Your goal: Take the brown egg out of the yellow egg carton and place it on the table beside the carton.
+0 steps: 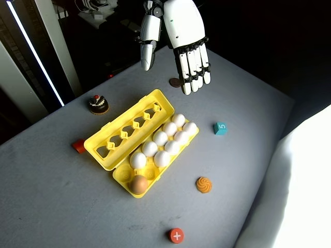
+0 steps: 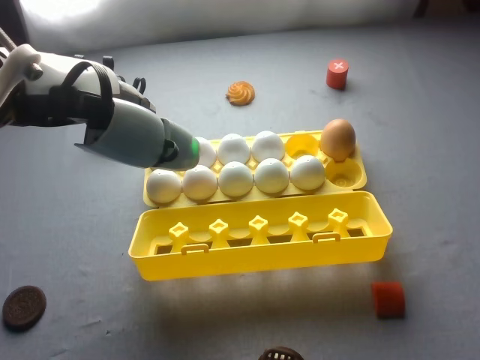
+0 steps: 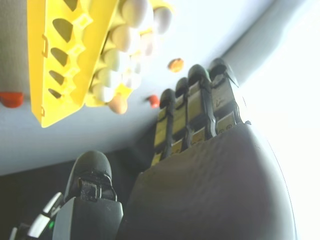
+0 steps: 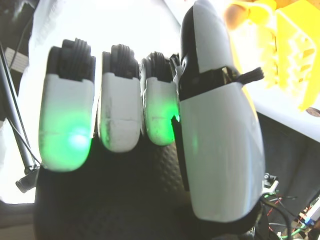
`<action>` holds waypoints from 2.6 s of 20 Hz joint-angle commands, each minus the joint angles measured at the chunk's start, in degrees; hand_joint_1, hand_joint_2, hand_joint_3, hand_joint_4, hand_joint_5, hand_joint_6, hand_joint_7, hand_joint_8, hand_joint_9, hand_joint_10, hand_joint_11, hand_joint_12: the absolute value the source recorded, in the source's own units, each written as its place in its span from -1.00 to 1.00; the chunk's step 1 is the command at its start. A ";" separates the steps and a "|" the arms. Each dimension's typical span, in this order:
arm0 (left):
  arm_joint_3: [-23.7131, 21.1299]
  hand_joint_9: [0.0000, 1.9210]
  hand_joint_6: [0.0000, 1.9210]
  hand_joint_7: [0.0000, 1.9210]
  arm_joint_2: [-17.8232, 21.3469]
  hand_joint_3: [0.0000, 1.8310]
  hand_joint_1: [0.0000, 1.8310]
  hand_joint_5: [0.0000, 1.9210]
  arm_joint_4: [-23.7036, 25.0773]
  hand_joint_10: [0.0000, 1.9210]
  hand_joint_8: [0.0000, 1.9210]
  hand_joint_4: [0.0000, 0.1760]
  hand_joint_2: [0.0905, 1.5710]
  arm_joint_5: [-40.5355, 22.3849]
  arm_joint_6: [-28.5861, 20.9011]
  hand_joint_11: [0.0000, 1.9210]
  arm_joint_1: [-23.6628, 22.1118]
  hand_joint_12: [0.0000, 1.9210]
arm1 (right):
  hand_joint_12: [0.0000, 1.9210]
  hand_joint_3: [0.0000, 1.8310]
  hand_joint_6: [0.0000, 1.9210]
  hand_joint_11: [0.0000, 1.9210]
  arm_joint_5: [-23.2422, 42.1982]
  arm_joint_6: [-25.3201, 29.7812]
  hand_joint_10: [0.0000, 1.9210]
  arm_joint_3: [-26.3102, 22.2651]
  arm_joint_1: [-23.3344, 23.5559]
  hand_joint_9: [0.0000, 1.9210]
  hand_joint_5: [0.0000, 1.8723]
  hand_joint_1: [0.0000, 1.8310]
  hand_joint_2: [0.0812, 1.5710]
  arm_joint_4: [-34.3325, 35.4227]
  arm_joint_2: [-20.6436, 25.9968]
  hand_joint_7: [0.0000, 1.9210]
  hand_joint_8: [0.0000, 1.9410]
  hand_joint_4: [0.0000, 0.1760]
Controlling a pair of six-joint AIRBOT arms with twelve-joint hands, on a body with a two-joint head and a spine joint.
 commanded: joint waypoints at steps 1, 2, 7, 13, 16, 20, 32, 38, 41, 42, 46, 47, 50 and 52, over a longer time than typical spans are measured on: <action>0.13 -0.98 -0.95 -0.92 0.36 -0.80 -1.00 -0.90 3.21 -0.95 -0.95 -1.00 0.31 -2.40 -0.14 -1.00 -0.70 -0.90 | -0.77 -0.86 -0.95 -1.00 5.26 -0.53 -0.95 0.02 0.32 -0.97 -0.90 -1.00 0.46 -2.09 0.49 -0.93 -0.95 -1.00; 0.13 -1.00 -1.00 -0.95 0.36 -0.98 -1.00 -0.92 3.22 -1.00 -1.00 -1.00 0.41 -2.40 -0.14 -1.00 -0.71 -1.00 | -0.81 -0.97 -0.99 -1.00 5.26 -0.62 -0.99 0.02 0.32 -0.94 -0.86 -1.00 0.52 -2.09 0.49 -0.90 -0.99 -1.00; 0.15 -1.00 -1.00 -0.95 0.36 -0.98 -1.00 -0.94 3.22 -1.00 -1.00 -1.00 0.41 -2.40 -0.14 -1.00 -0.73 -1.00 | -0.95 -1.00 -1.00 -1.00 5.19 -0.88 -1.00 0.01 0.31 -0.99 -0.94 -0.82 0.48 -2.09 0.49 -0.99 -1.00 -1.00; 0.18 -1.00 -1.00 -0.96 0.36 -0.98 -1.00 -0.94 3.22 -1.00 -1.00 -1.00 0.43 -2.40 -0.14 -1.00 -0.75 -1.00 | -1.00 -1.00 -0.97 -1.00 6.65 -0.90 -1.00 0.19 0.60 -1.00 -0.48 -0.80 0.01 -1.94 -0.79 -1.00 -1.00 -0.25; 0.20 -1.00 -1.00 -0.95 0.36 -0.99 -1.00 -0.93 3.22 -1.00 -0.99 -1.00 0.43 -2.40 -0.14 -1.00 -0.75 -1.00 | -1.00 -1.00 -0.98 -1.00 5.63 -0.81 -1.00 1.62 3.35 -1.00 -0.21 -0.49 -0.10 -1.94 -2.79 -1.00 -1.00 -0.37; 0.21 -0.97 -0.99 -0.92 0.36 -0.99 -1.00 -0.91 3.22 -0.99 -0.99 -1.00 0.43 -2.40 -0.23 -0.99 -0.75 -0.99 | -1.00 -1.00 -0.98 -1.00 1.79 2.11 -1.00 5.33 6.35 -1.00 -0.18 -0.34 -0.17 -1.94 -6.39 -1.00 -1.00 -0.32; 0.18 -0.96 -0.99 -0.92 0.35 -0.99 -1.00 -0.91 3.22 -0.99 -0.99 -1.00 0.46 -2.40 -0.30 -0.98 -0.75 -0.99 | -1.00 -0.99 -0.99 -1.00 5.32 25.55 -1.00 21.06 5.08 -1.00 -0.15 -0.29 -0.12 -14.03 -24.11 -1.00 -1.00 0.28; 0.18 -0.96 -1.00 -0.92 0.35 -0.99 -1.00 -0.91 3.22 -0.99 -1.00 -1.00 0.46 -2.40 -0.30 -0.99 -0.74 -1.00 | -1.00 -1.00 -0.99 -1.00 1.59 26.78 -1.00 29.99 2.34 -1.00 -0.16 -0.30 -0.12 -15.01 -32.27 -1.00 -1.00 0.29; 0.18 -0.96 -1.00 -0.93 0.35 -0.99 -1.00 -0.91 3.22 -0.99 -1.00 -1.00 0.46 -2.40 -0.30 -0.99 -0.74 -1.00 | -1.00 -1.00 -0.97 -1.00 1.55 26.83 -1.00 34.43 1.35 -1.00 -0.08 -0.29 -0.15 -15.01 -36.05 -1.00 -1.00 0.44; 0.18 -0.97 -1.00 -0.93 0.35 -0.99 -1.00 -0.92 3.22 -1.00 -1.00 -1.00 0.47 -2.40 -0.30 -1.00 -0.74 -1.00 | -1.00 -1.00 -0.97 -1.00 1.54 26.87 -1.00 35.64 1.21 -1.00 -0.09 -0.29 -0.14 -15.01 -37.06 -1.00 -1.00 0.33; 0.15 -0.97 -0.99 -0.94 0.35 -1.00 -1.00 -0.92 3.22 -1.00 -1.00 -1.00 0.45 -2.40 -0.30 -0.99 -0.72 -0.99 | -1.00 -1.00 -0.97 -1.00 1.28 27.22 -1.00 39.16 1.06 -1.00 -0.04 -0.25 -0.15 -15.78 -41.09 -1.00 -1.00 0.13; 0.15 -0.97 -1.00 -0.94 0.35 -1.00 -1.00 -0.92 3.22 -1.00 -1.00 -1.00 0.46 -2.40 -0.30 -0.99 -0.72 -1.00 | -1.00 -1.00 -0.97 -1.00 1.28 27.66 -1.00 39.89 1.07 -1.00 -0.03 -0.25 -0.15 -16.60 -41.84 -1.00 -1.00 0.18; 0.15 -0.95 -0.99 -0.92 0.35 -1.00 -1.00 -0.90 3.22 -0.99 -0.99 -1.00 0.46 -2.40 -0.30 -0.98 -0.72 -0.99 | -1.00 -1.00 -0.98 -1.00 1.28 28.84 -1.00 42.64 1.11 -1.00 0.06 -0.21 -0.17 -18.07 -44.51 -1.00 -1.00 0.01; 0.15 -0.97 -1.00 -0.93 0.35 -0.99 -1.00 -0.92 3.22 -1.00 -1.00 -1.00 0.47 -2.40 -0.30 -0.99 -0.72 -1.00 | -1.00 -1.00 -0.98 -1.00 1.27 29.09 -1.00 44.46 1.14 -1.00 0.06 -0.22 -0.16 -18.29 -46.32 -1.00 -1.00 0.24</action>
